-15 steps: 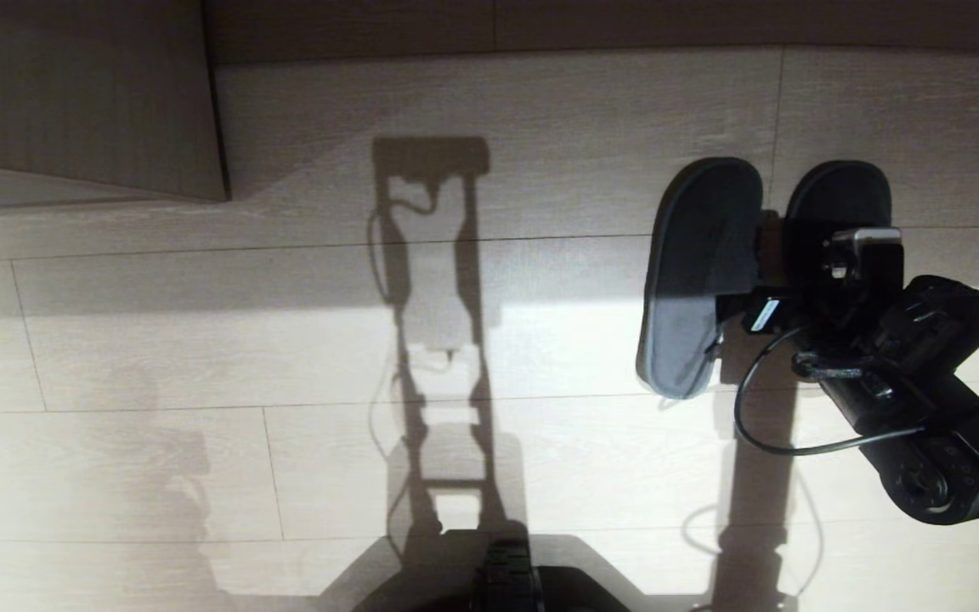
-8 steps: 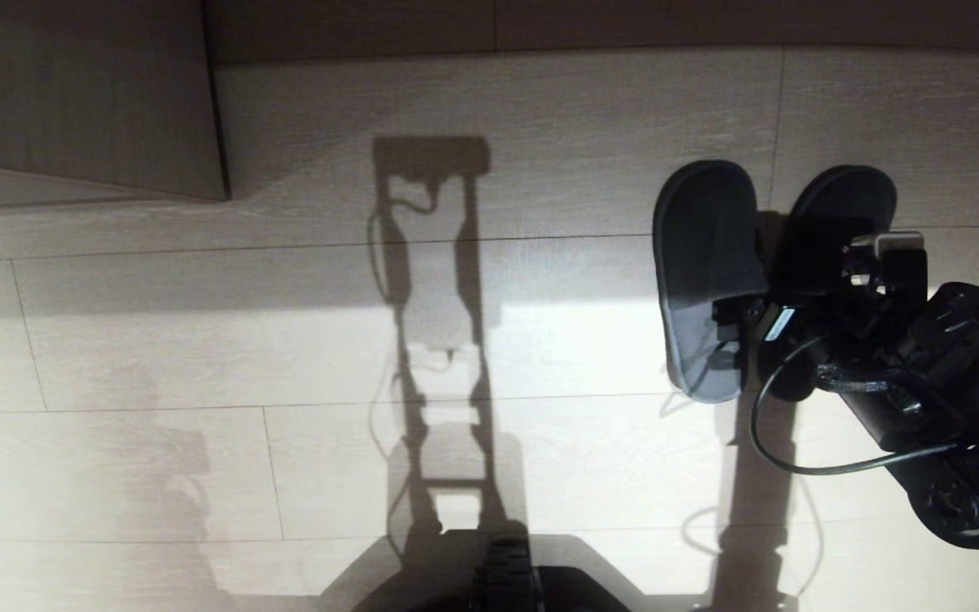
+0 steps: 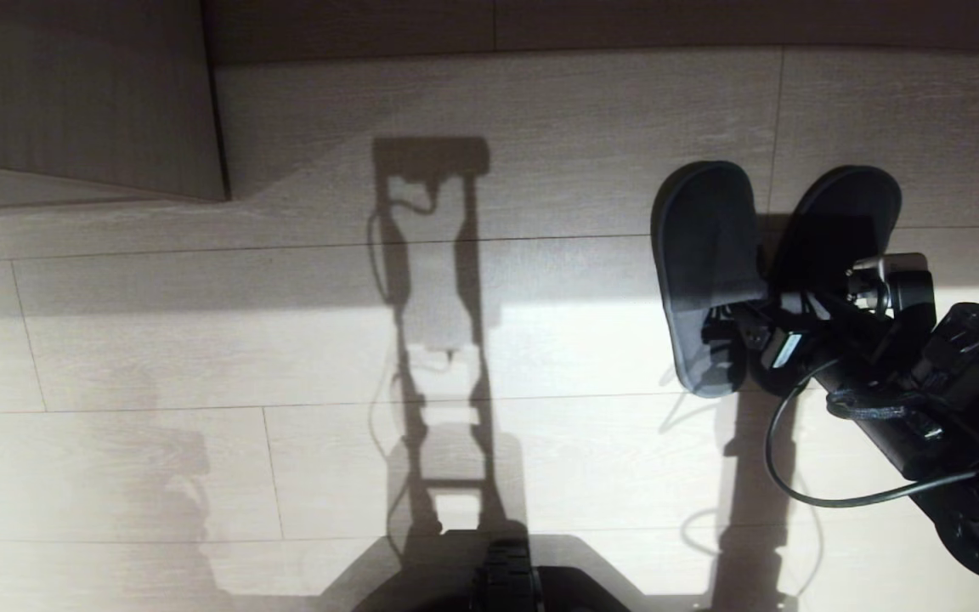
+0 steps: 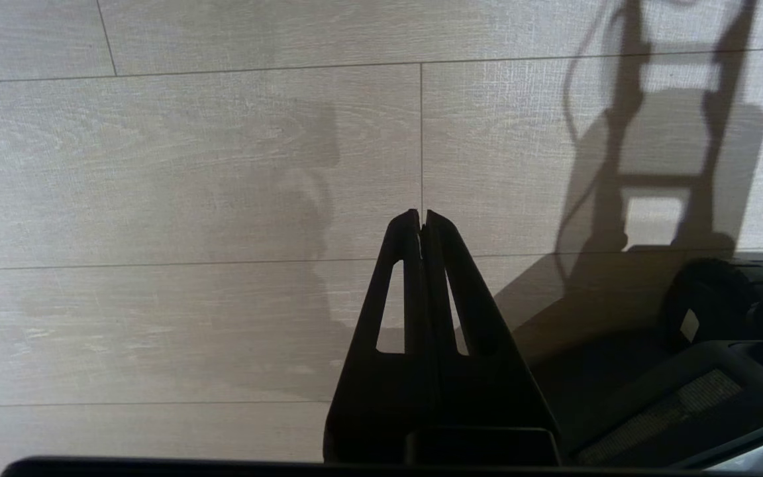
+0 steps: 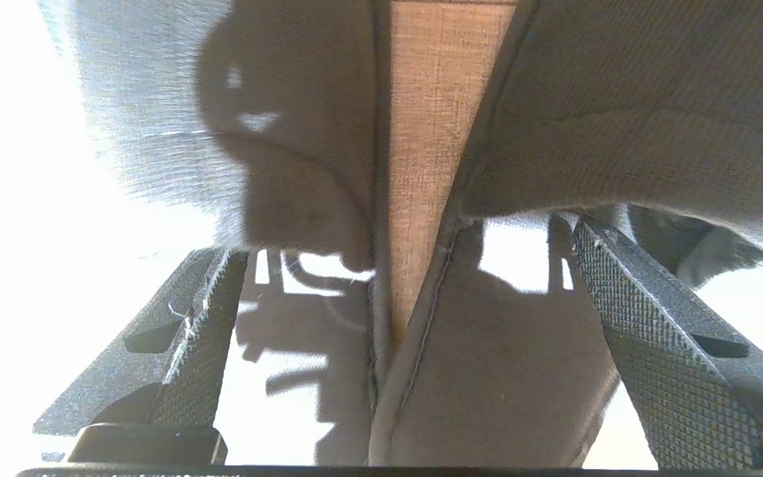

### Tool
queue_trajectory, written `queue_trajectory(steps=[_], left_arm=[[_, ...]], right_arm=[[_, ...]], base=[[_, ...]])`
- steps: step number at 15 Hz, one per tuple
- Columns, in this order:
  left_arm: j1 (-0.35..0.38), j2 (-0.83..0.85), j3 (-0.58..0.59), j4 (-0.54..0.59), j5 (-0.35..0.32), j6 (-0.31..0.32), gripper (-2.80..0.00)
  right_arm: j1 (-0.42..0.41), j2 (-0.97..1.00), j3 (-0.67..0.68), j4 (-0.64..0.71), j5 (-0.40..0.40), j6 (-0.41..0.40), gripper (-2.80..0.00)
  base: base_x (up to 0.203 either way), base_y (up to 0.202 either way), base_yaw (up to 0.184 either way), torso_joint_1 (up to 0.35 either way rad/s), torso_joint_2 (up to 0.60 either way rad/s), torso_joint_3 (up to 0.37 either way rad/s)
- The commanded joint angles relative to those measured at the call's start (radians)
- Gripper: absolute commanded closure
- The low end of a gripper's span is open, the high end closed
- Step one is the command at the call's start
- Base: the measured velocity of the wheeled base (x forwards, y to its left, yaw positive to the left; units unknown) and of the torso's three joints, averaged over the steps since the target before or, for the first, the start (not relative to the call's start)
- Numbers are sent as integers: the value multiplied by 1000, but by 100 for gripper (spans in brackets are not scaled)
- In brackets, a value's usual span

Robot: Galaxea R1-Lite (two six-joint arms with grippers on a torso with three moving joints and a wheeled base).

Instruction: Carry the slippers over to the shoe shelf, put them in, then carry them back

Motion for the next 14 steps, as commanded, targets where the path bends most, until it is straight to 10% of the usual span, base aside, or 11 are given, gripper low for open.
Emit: queue_trajectory(steps=[1, 12, 13, 14], left_arm=[[2, -2, 0, 0, 1, -1, 0], [0, -2, 0, 0, 1, -1, 0], [0, -1, 0, 0, 1, -1, 0], [0, 0, 0, 0, 1, -1, 0]], right_arm=[[6, -56, 31, -9, 2, -1, -280], [96, -326, 255, 18, 7, -1, -280], [97, -334, 252, 23, 6, -2, 0], [97, -353, 249, 46, 5, -2, 0]], base=[[0, 0, 0, 0, 0, 0], [0, 0, 0, 0, 0, 0], [0, 0, 0, 0, 0, 0], [0, 0, 0, 0, 0, 0]])
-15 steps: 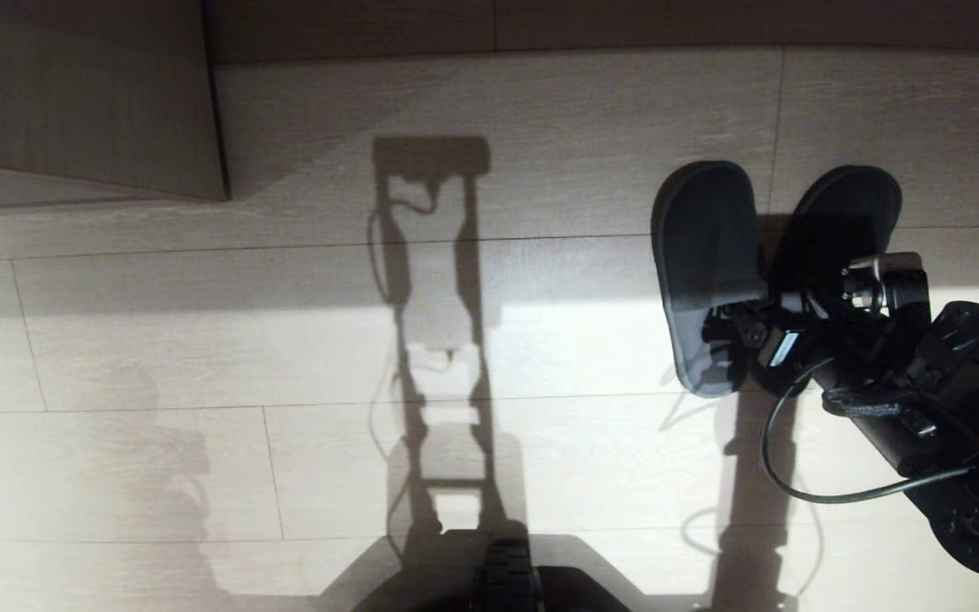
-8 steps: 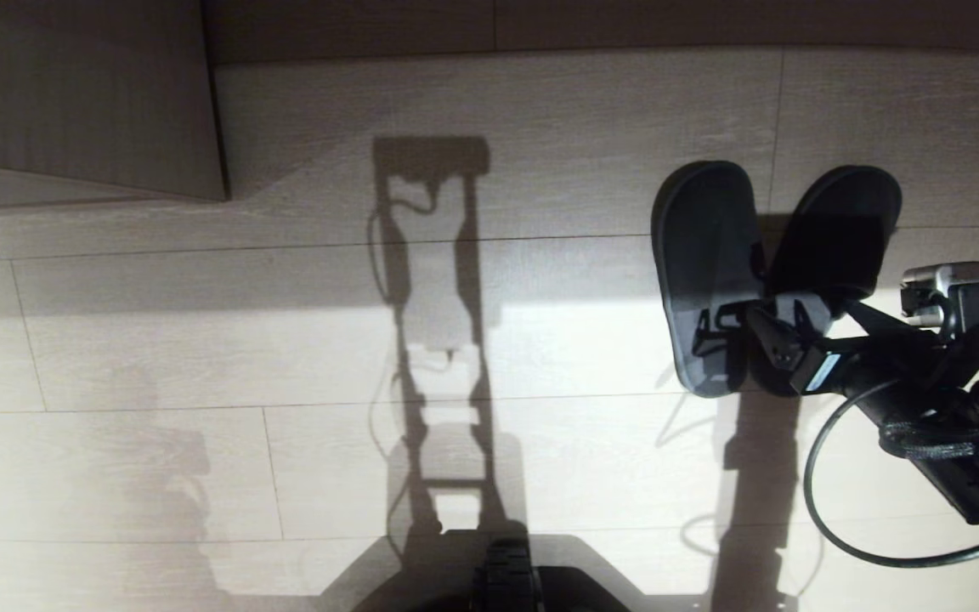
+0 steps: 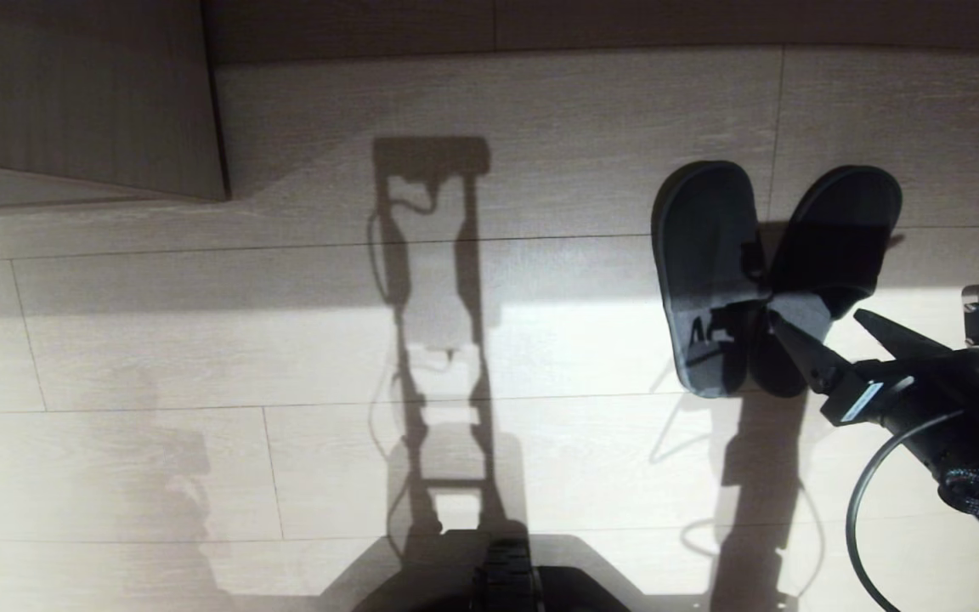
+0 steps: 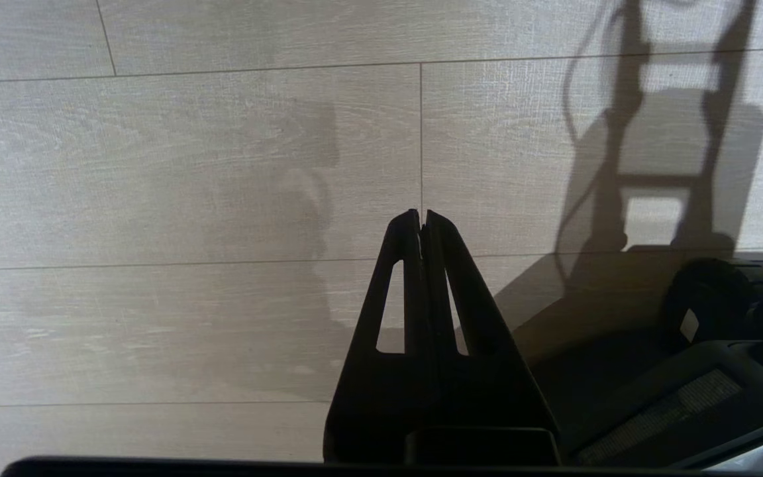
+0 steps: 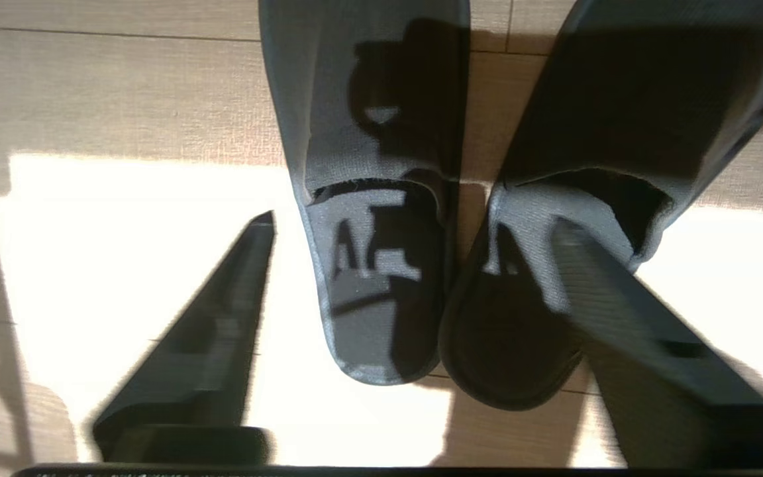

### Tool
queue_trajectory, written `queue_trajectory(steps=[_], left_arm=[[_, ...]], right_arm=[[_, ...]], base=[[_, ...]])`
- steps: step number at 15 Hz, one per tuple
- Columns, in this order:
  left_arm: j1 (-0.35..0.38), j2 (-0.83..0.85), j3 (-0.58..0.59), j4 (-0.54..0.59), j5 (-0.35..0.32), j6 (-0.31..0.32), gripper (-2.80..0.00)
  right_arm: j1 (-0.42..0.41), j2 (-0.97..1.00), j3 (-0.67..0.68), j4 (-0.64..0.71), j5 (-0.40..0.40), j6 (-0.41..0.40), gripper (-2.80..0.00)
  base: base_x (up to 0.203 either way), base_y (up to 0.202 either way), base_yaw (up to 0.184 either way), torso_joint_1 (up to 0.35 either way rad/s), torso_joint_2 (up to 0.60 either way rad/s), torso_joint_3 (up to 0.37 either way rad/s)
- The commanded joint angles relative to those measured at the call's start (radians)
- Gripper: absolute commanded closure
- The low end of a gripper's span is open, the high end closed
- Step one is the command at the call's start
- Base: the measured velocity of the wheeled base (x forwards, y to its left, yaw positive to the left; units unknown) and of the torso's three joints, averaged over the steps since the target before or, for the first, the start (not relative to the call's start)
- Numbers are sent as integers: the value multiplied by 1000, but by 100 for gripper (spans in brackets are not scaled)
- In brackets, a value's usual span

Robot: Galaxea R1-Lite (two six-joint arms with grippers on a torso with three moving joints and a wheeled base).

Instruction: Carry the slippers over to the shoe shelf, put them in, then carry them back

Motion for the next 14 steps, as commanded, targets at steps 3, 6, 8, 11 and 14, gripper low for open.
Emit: queue_trajectory(steps=[3, 6, 8, 11, 14], left_arm=[[1, 0, 0, 0, 0, 0, 0], [1, 0, 0, 0, 0, 0, 0], [0, 0, 0, 0, 0, 1, 0], [2, -2, 0, 0, 0, 0, 0], [2, 0, 0, 1, 0, 1, 0]], right_arm=[[1, -58, -24, 31, -4, -1, 0], [-25, -102, -139, 154, -18, 0, 0], [-84, -63, -245, 203, -23, -2, 0], [-190, 111, -369, 219, -42, -47, 0], [-316, 243, -497, 148, -90, -135, 0]], base=[[0, 0, 0, 0, 0, 0], [0, 0, 0, 0, 0, 0], [0, 0, 0, 0, 0, 0], [0, 0, 0, 0, 0, 0], [0, 0, 0, 0, 0, 0]])
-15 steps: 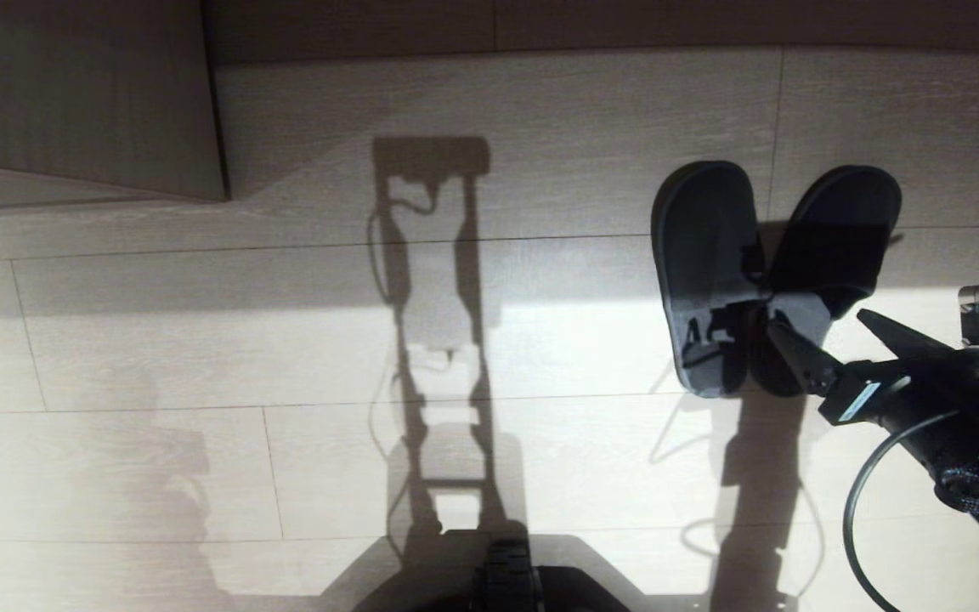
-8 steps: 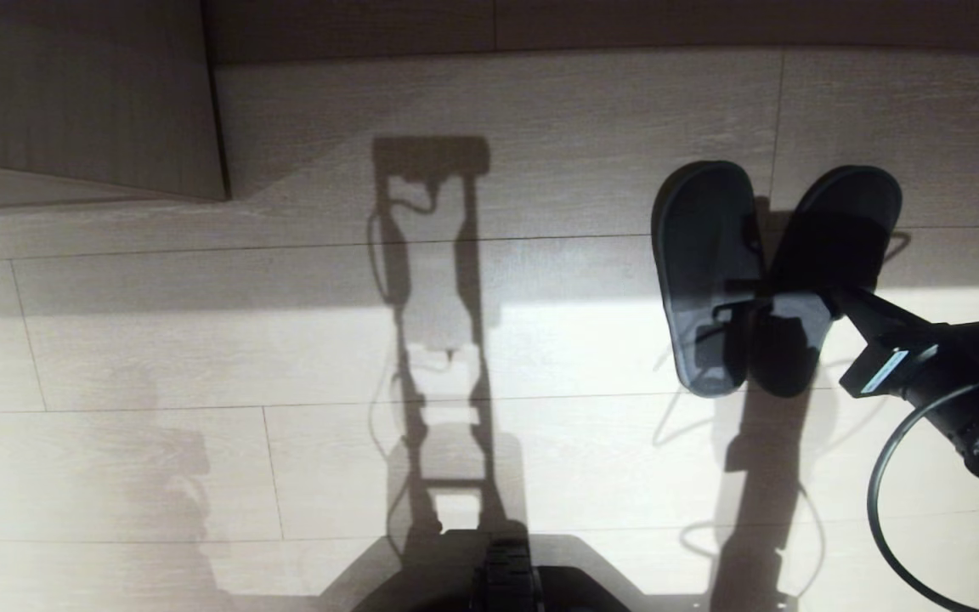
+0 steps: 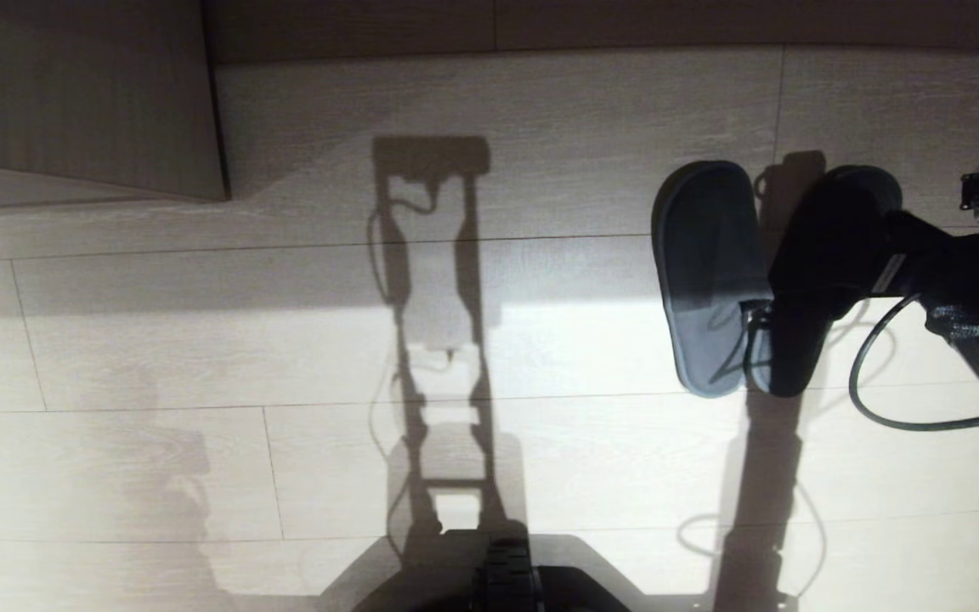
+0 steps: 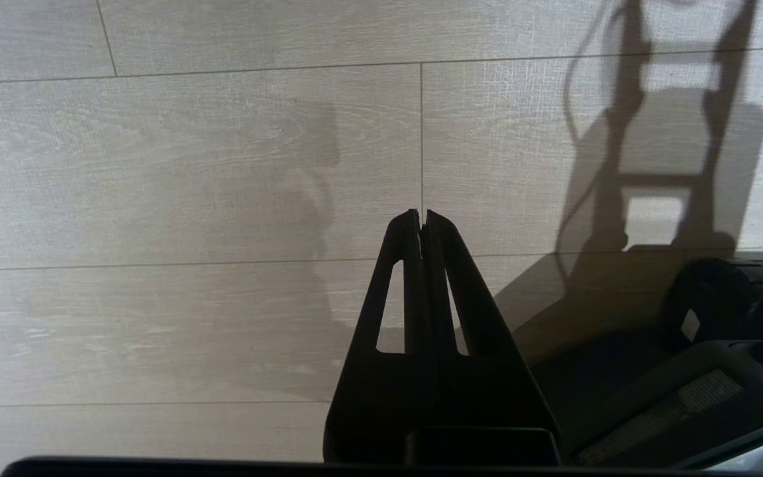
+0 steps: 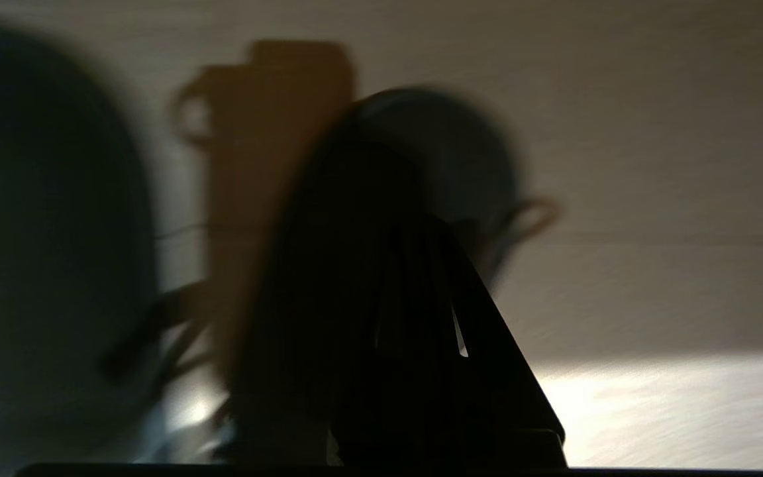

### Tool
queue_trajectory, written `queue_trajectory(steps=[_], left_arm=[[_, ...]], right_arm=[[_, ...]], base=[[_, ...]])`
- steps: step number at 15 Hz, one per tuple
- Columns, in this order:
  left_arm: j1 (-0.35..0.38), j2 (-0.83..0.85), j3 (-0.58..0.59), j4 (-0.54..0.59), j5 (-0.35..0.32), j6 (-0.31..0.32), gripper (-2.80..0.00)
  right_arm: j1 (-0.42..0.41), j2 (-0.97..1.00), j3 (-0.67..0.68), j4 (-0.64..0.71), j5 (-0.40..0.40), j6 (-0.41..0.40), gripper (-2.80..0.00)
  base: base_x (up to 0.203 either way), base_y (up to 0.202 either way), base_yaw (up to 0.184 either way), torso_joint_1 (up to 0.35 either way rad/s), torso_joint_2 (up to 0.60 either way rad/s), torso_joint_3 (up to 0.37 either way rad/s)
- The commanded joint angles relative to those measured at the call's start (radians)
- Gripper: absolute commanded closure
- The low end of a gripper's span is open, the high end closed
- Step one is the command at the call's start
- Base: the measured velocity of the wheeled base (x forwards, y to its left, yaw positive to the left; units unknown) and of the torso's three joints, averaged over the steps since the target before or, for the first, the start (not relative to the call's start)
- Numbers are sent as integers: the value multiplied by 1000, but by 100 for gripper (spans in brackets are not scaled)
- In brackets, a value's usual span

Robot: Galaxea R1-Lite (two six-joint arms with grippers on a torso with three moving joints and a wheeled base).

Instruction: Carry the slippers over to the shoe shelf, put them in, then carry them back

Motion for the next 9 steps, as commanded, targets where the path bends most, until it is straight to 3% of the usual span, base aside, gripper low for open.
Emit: queue_trajectory(steps=[1, 3, 9], left_arm=[[1, 0, 0, -1, 0, 0, 0], [1, 0, 0, 0, 0, 0, 0], [1, 0, 0, 1, 0, -1, 0]], right_arm=[[-71, 109, -73, -42, -21, -46, 0], [-113, 143, -97, -48, -25, -54, 0], [-133, 252, -142, -83, -19, -55, 0]], base=[[0, 0, 0, 0, 0, 0], [0, 0, 0, 0, 0, 0], [0, 0, 0, 0, 0, 0]])
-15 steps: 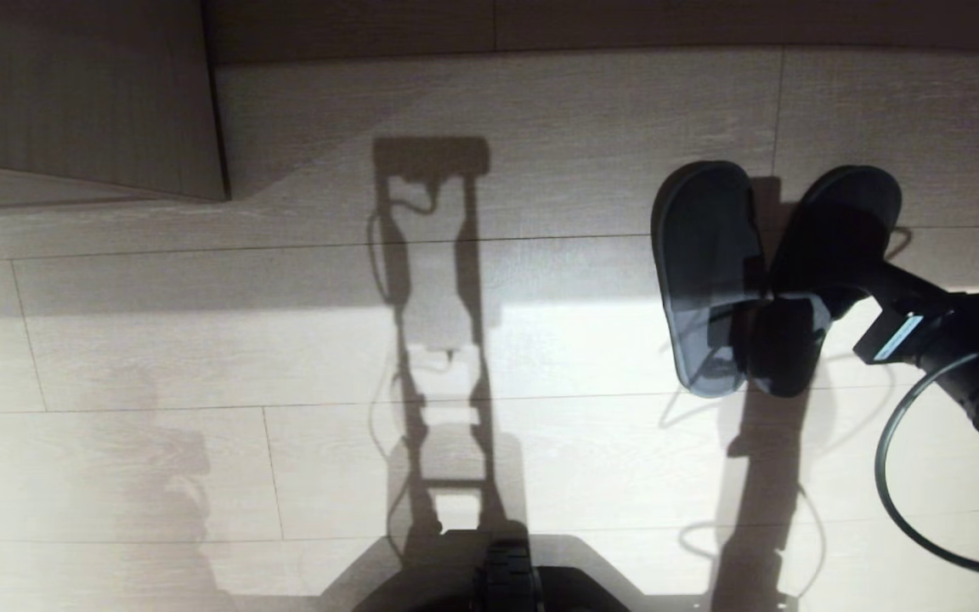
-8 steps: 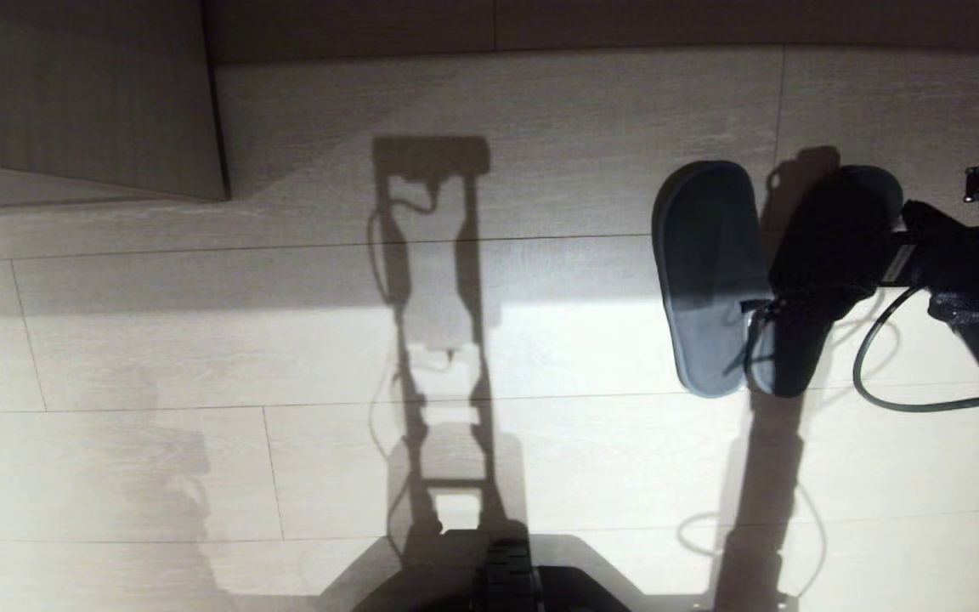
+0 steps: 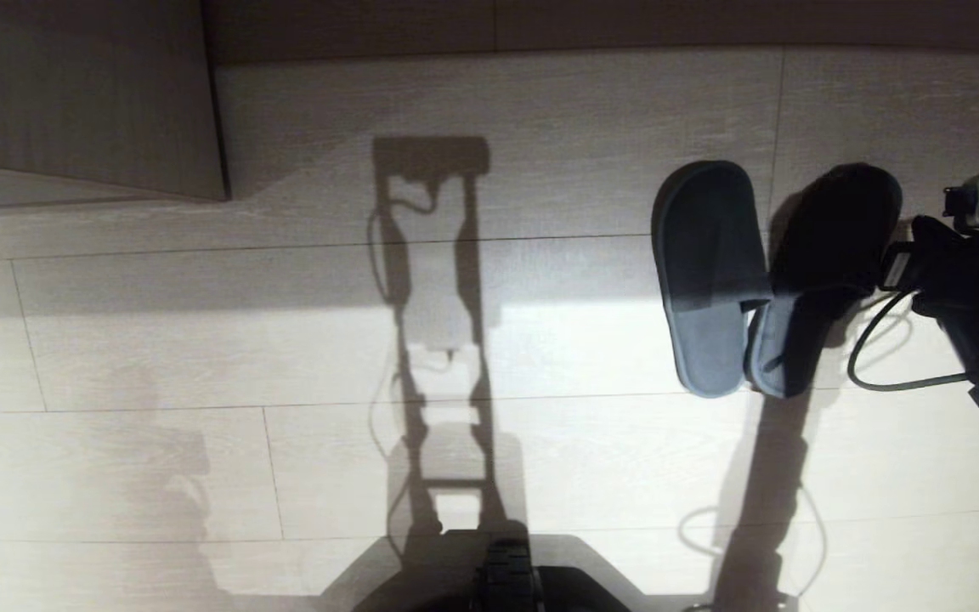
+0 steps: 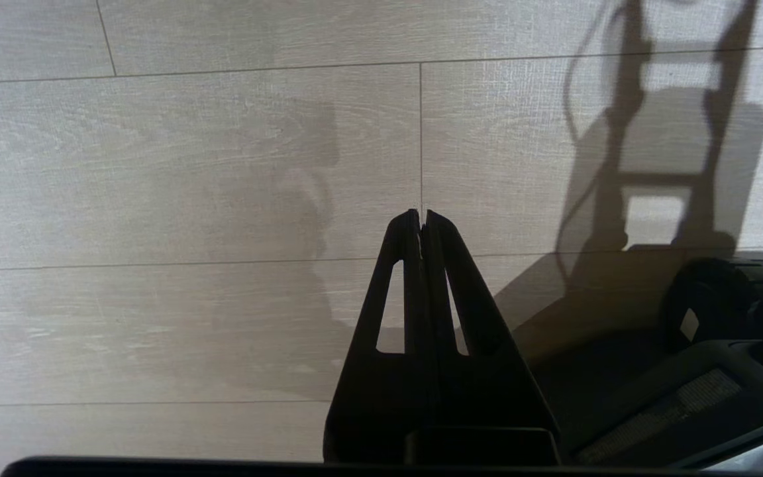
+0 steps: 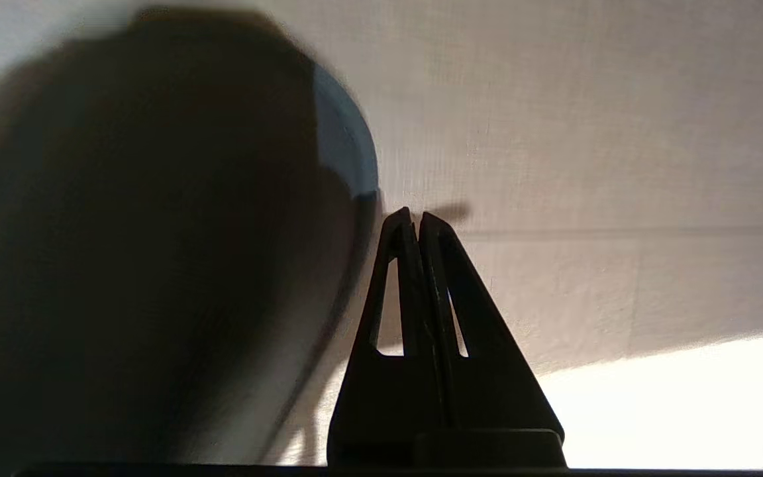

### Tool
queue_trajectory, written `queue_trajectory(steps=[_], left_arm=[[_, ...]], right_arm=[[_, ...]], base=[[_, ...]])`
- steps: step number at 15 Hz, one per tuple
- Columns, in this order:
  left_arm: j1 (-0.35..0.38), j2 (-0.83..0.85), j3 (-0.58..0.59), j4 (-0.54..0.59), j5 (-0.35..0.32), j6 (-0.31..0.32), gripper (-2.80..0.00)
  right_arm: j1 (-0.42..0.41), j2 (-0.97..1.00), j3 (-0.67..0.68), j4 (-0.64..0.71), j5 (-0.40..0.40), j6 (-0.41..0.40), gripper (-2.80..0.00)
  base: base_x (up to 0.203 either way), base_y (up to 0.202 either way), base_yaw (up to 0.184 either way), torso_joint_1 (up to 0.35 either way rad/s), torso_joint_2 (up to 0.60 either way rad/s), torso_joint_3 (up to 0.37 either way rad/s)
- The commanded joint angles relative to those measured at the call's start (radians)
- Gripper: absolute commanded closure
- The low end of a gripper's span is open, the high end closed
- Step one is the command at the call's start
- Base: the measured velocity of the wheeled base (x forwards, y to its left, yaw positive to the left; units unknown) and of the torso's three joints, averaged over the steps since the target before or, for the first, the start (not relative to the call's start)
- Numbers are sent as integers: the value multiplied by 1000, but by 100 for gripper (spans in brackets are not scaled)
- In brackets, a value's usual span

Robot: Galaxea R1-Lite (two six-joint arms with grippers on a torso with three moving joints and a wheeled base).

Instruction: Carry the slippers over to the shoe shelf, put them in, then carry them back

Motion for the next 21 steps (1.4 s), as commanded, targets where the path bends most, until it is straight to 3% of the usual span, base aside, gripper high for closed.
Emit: queue_trajectory(steps=[1, 4, 9, 11, 14, 16, 18, 21], left_arm=[[0, 0, 0, -1, 1, -1, 0], [0, 0, 0, -1, 1, -1, 0], [1, 0, 0, 0, 1, 1, 0], [1, 0, 0, 0, 1, 1, 0], [0, 0, 0, 0, 1, 1, 0], [0, 0, 0, 0, 1, 1, 0], [1, 0, 0, 0, 1, 1, 0], [1, 0, 0, 0, 1, 1, 0]], right_arm=[[-2, 64, -28, -17, -1, -1, 0], [0, 121, -109, -10, 5, 17, 0], [6, 113, -112, 10, 136, 87, 0], [5, 102, -104, 26, 212, 87, 0], [1, 70, -114, 74, 392, 86, 0], [0, 65, -116, 85, 405, 84, 0], [-18, 59, -167, 120, 479, 46, 0], [-41, 45, -220, 138, 500, 7, 0]], base=[[0, 0, 0, 0, 0, 0], [0, 0, 0, 0, 0, 0], [0, 0, 0, 0, 0, 0], [0, 0, 0, 0, 0, 0], [0, 0, 0, 0, 0, 0], [0, 0, 0, 0, 0, 0], [0, 0, 0, 0, 0, 0], [0, 0, 0, 0, 0, 0]])
